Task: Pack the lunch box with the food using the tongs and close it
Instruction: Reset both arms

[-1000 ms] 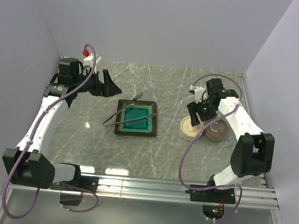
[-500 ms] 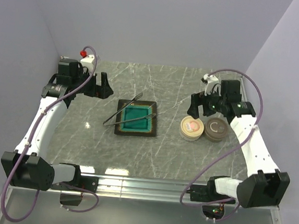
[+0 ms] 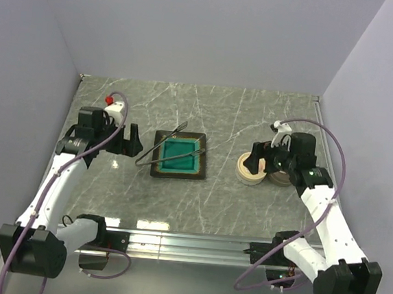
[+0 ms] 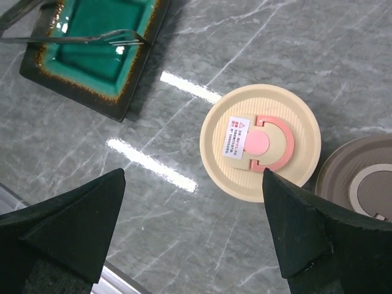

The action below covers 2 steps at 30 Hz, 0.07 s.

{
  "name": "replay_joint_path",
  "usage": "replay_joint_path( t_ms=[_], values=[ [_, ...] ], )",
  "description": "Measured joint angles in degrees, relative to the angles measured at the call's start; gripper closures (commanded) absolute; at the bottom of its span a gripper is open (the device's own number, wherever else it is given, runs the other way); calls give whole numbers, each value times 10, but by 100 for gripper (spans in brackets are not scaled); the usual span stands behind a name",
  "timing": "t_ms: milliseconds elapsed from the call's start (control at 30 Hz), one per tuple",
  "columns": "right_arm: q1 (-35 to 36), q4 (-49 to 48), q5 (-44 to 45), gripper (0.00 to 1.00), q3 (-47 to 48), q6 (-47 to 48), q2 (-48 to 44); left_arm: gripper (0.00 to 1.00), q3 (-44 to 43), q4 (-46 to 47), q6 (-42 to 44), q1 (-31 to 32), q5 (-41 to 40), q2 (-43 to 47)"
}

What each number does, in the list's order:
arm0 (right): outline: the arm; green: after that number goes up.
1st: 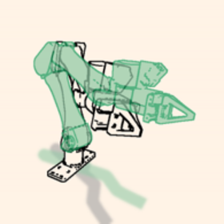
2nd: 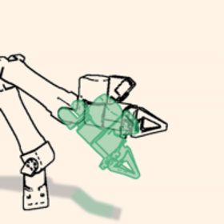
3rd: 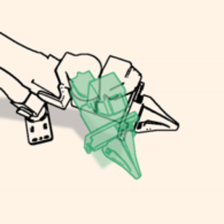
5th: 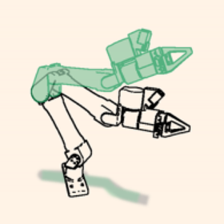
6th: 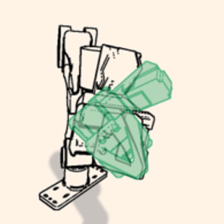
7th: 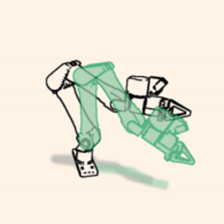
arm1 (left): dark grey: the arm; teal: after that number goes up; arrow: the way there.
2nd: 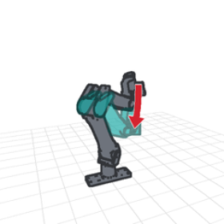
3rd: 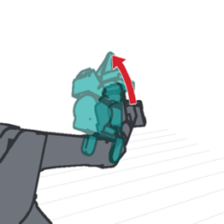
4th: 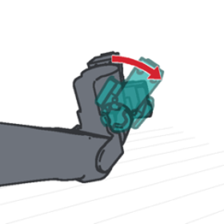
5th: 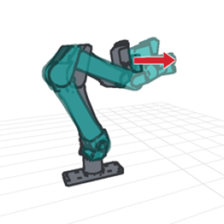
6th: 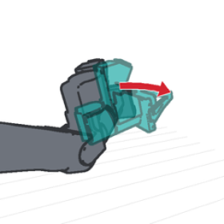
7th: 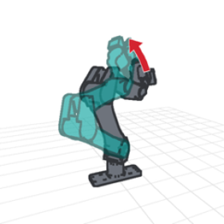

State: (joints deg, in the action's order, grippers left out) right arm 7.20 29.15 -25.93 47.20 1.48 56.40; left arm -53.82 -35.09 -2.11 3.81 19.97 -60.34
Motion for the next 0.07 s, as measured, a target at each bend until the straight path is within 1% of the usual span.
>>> replay_joint_path(
  t_ms=[67],
  values=[
    [0,-9,-1,0,-12,-4,-19,0,8,-1,0,0,-1,12]
  ],
)
